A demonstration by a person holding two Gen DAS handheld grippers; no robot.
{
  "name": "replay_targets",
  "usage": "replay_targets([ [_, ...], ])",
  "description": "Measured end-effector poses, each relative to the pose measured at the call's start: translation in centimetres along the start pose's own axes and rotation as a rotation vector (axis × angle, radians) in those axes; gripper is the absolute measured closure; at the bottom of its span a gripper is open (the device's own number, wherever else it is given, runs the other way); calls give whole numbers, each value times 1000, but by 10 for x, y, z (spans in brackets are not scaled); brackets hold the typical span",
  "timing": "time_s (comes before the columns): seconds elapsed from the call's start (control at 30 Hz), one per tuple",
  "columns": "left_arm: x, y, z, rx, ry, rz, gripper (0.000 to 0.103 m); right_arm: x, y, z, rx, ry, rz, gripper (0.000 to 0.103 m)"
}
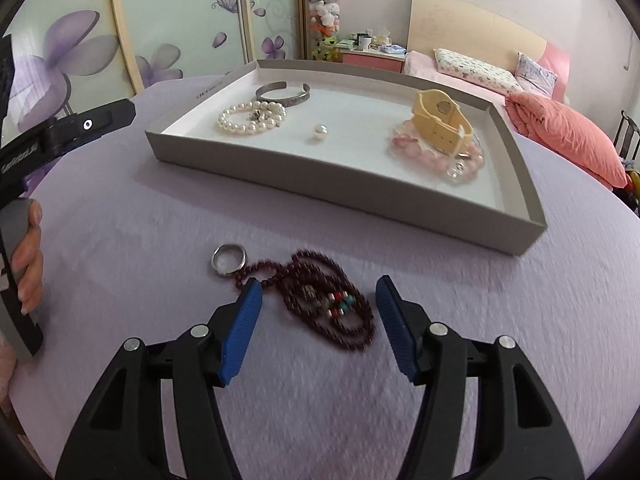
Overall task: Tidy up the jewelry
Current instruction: 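Grasp the dark red beaded bracelet with the right tool, then grasp the silver ring with the left tool while the right tool lifts the beaded bracelet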
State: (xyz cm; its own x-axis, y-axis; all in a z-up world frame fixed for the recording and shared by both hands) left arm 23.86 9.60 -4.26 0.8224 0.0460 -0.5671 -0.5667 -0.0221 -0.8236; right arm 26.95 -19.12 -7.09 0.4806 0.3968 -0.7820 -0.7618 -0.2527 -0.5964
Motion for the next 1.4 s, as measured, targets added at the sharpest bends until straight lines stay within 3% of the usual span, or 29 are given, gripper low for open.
replay_targets([
  [0.07, 1, 0, 0, 0, 6, 2, 16, 1, -2, 0, -1, -5, 0, 46],
  [0.2, 3, 0, -3, 8, 16, 6, 16, -2, -1, 3, -12, -13, -8, 80],
  [0.3, 3, 1, -6, 13, 26, 4, 16, -5, 1, 2, -6, -6, -10, 90],
  [0.47, 5, 2, -11, 28, 37, 6, 16, -11, 3, -14, 57, 29, -21, 91],
  [0.6, 6, 4, -16, 46, 50, 14, 16, -25, -1, -49, 180, 56, -55, 93],
  [0.83, 6, 6, -50, 151, 73, 68, 16, -57, -10, -90, 295, 78, -150, 93],
  [1.17, 11, 25, -104, 246, 118, 176, 17, -61, -16, -97, 328, 29, -180, 94],
  [1.4, 24, 30, -125, 268, 109, 223, 30, -68, -15, -102, 338, 11, -196, 94],
])
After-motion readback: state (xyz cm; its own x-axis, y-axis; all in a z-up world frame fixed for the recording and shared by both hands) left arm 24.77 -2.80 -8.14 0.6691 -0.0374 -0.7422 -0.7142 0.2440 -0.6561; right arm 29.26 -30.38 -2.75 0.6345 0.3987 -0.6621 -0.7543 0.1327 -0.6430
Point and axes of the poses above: each gripper's, at about its wrist camera, not at the fingertips, and x roughly the way its jaws point, z to its left, y to its underside, the point moved 3 cm from there along x, roughly the way its jaws point, and after that the axes turned 14 degrees about x, right-handed, at the moved point
